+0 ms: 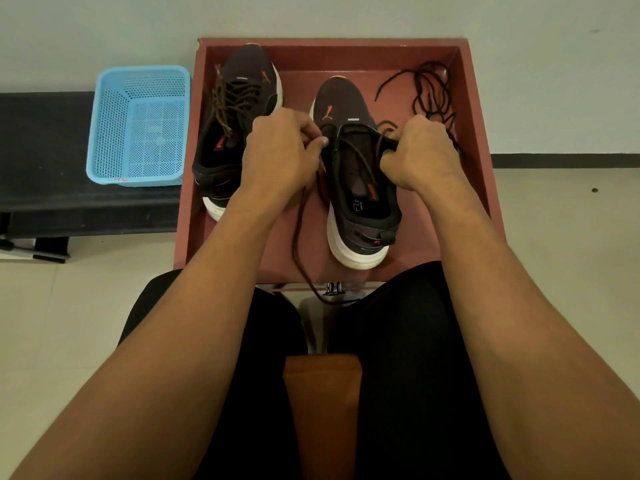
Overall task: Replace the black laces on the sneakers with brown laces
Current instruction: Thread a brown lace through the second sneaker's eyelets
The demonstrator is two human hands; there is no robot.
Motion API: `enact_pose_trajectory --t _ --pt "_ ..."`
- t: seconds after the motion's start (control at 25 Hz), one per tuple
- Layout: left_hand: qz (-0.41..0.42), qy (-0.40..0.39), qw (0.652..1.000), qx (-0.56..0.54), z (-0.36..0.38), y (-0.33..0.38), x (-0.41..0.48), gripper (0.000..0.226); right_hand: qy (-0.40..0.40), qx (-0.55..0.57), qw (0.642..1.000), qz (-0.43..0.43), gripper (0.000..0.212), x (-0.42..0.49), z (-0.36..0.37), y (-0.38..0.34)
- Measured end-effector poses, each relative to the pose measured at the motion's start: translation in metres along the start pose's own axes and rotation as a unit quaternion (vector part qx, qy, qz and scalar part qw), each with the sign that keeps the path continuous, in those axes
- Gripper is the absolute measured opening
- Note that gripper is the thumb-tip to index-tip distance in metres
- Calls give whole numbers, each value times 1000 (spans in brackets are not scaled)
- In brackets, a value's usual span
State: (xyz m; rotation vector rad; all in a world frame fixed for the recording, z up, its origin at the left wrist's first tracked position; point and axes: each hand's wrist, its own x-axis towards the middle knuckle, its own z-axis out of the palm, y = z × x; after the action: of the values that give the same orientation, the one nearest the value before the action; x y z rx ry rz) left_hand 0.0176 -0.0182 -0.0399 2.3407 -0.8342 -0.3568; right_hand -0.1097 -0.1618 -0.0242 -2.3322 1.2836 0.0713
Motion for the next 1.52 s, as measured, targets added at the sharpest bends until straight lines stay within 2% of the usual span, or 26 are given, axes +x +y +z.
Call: enact_pose_trajectory --t 0.08,0.2,0.44,0.68,1.0,1.16,1.36,1.44,1.52 --pt "2 11 1000 6 0 1 -1 2 5 7 1000 1 19 0 0 0" --pt "3 -3 999 33 1 -2 -1 5 18 13 1000 11 20 2 -1 2" --pt "51 30 998 -34 5 1 1 17 9 6 1000 1 20 0 -2 1" --pt "33 61 997 -21 6 5 -2 18 13 -4 1000 -13 20 -1 -1 -1" --pt "-4 42 999 1 3 8 -6 9 13 -9 1000 -13 19 0 0 0" --pt "-36 8 999 35 3 10 -6 7 9 9 1000 -2 21 1 1 1" --pt "-24 -41 993 112 1 8 -12 12 9 20 1000 17 18 2 -1 3" --pt "-36 -73 983 162 -2 6 -10 24 13 25 999 17 24 1 1 3" --pt "-61 -141 963 221 -4 7 -11 35 16 25 999 18 32 2 2 3"
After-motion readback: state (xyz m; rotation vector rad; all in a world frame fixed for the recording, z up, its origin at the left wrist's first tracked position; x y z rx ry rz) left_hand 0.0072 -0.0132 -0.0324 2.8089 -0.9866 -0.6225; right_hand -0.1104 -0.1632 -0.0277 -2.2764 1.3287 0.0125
